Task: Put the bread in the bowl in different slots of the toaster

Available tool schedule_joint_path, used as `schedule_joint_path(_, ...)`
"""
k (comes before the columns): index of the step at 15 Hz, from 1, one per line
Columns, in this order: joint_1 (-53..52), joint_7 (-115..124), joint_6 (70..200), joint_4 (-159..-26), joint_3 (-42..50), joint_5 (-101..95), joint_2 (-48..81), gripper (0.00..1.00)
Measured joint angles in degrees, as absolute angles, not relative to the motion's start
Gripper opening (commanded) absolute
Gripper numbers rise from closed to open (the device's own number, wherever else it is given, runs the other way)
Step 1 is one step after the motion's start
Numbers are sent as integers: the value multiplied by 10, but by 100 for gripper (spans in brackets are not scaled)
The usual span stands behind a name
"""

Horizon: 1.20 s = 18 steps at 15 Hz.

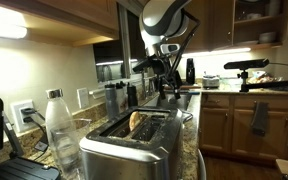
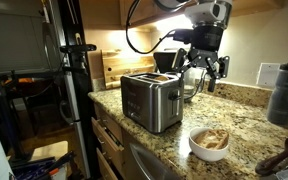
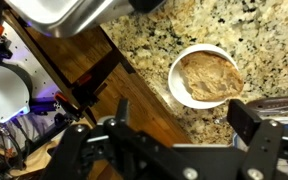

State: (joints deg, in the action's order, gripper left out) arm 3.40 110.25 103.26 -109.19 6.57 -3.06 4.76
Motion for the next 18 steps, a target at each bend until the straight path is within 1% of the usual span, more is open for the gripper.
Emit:
schedule_joint_path(10,49,1068,1036,-1084,74,-30,54,100)
schedule_joint_path(18,46,1069,1036,-1035,68,-30,125,100)
